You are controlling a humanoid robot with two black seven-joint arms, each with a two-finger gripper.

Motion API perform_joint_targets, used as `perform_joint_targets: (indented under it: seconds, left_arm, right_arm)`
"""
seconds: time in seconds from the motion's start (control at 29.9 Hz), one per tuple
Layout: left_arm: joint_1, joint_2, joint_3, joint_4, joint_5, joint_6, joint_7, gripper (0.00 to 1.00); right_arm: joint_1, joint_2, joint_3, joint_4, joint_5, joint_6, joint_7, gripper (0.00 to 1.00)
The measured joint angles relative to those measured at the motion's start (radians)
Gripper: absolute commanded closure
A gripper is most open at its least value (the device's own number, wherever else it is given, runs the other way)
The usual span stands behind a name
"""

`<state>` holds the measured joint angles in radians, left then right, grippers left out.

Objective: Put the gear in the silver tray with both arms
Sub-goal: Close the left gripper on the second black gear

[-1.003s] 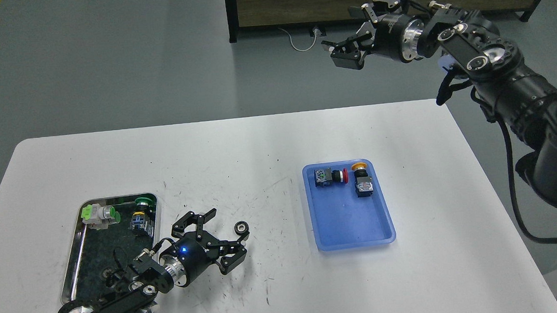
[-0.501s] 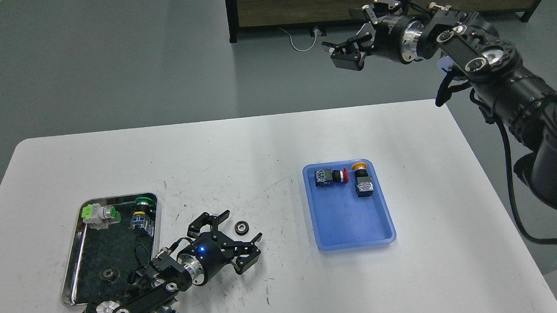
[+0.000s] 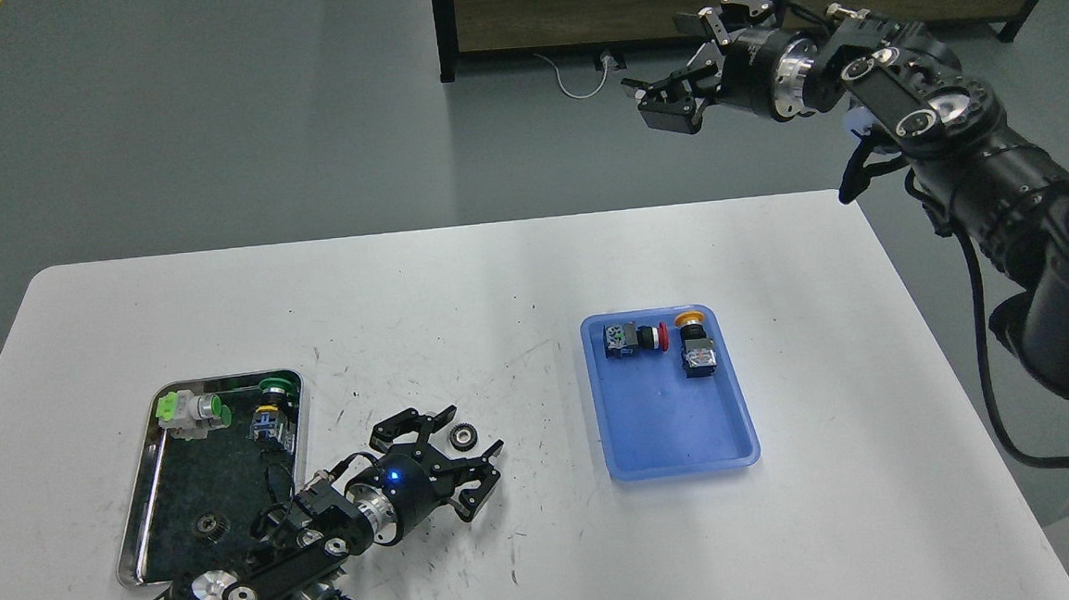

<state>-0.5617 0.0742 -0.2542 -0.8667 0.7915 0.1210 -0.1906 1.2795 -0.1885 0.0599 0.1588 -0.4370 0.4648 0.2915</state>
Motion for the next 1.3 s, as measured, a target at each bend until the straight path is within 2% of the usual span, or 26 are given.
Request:
perform_joint_targets:
  seconds: [0.57, 0.64, 0.8, 0.87, 1.04, 1.3]
  left_arm:
    - [-0.012, 0.004, 0.021, 0.019, -0.014, -0.002, 0.0, 0.43]
    - [-0.012, 0.004, 0.021, 0.019, -0.014, -0.002, 0.0, 0.48]
    - [-0.01, 0.007, 0.022, 0.018, -0.015, -0.004, 0.0, 0.69]
    - [-0.011, 0.007, 0.026, 0.018, -0.015, -0.004, 0.001, 0.73]
    - [-0.015, 0.006, 0.04, 0.017, -0.015, -0.006, 0.009, 0.8]
    - [-0.029, 0.009, 0.044, 0.004, -0.019, -0.009, 0.024, 0.8]
  right_arm:
    - [0.0, -0.003, 0.0, 0.0, 0.001, -0.005, 0.002, 0.03]
    - [0.0, -0.003, 0.0, 0.0, 0.001, -0.005, 0.002, 0.03]
    - [0.001, -0.003, 0.0, 0.0, 0.0, -0.006, 0.002, 0.03]
    - [0.001, -0.004, 0.0, 0.0, 0.0, -0.006, 0.002, 0.03]
    - [0.001, -0.004, 0.0, 0.001, 0.0, -0.008, 0.002, 0.03]
    - [0.001, -0.003, 0.0, 0.001, 0.0, -0.008, 0.004, 0.02]
